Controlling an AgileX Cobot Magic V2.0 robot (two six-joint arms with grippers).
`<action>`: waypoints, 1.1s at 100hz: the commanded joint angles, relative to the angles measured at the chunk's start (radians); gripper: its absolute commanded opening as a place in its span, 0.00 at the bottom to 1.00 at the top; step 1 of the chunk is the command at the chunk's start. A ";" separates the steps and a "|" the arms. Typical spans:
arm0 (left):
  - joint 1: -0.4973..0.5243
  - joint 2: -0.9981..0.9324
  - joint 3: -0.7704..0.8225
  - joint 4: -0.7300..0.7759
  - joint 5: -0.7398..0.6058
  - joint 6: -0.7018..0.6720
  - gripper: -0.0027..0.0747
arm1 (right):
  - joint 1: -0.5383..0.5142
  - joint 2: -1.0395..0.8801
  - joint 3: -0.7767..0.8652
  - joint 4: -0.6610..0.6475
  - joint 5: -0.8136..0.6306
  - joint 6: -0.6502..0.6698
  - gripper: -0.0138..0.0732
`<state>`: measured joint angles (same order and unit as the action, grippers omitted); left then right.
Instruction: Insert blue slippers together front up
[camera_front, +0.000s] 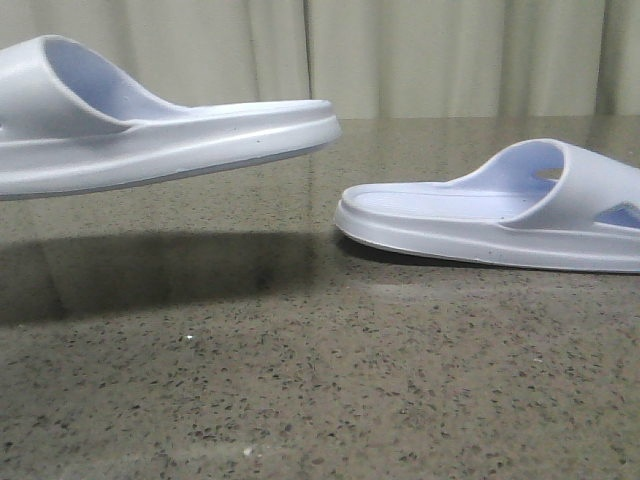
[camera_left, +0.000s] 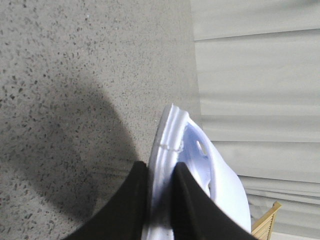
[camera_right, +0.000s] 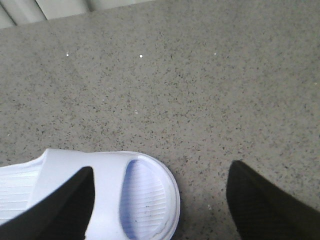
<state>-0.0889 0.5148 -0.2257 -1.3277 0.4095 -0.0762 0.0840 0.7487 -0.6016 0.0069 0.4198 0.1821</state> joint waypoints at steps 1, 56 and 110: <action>0.004 0.000 -0.036 -0.045 -0.013 0.001 0.06 | -0.005 0.050 -0.035 -0.007 -0.095 0.038 0.71; 0.004 0.000 -0.036 -0.052 -0.013 0.024 0.06 | -0.034 0.298 -0.035 0.025 -0.127 0.143 0.71; 0.004 0.000 -0.036 -0.052 -0.013 0.026 0.06 | -0.034 0.394 -0.035 0.149 -0.130 0.143 0.71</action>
<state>-0.0889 0.5148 -0.2257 -1.3367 0.4078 -0.0509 0.0556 1.1478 -0.6016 0.1302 0.3475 0.3236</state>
